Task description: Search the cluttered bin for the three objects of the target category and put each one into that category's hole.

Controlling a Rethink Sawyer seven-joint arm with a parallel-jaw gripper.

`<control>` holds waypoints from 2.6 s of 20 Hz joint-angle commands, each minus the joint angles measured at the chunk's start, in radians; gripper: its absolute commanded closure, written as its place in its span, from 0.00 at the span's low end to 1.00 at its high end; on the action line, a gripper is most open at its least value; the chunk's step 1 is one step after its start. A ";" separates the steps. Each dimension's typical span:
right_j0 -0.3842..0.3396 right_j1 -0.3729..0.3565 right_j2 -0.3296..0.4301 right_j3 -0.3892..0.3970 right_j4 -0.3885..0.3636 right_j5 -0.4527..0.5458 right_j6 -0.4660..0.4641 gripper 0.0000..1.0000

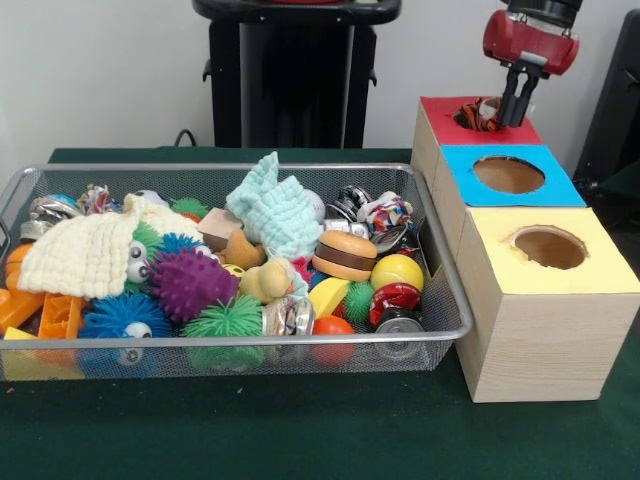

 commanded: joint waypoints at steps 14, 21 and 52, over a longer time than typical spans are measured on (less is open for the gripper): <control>-0.165 -0.171 0.000 0.064 -0.173 0.291 0.114 1.00; -0.284 -0.199 0.109 0.087 -0.224 0.241 0.117 1.00; -0.008 -0.127 -0.129 -0.168 -0.189 0.612 0.296 1.00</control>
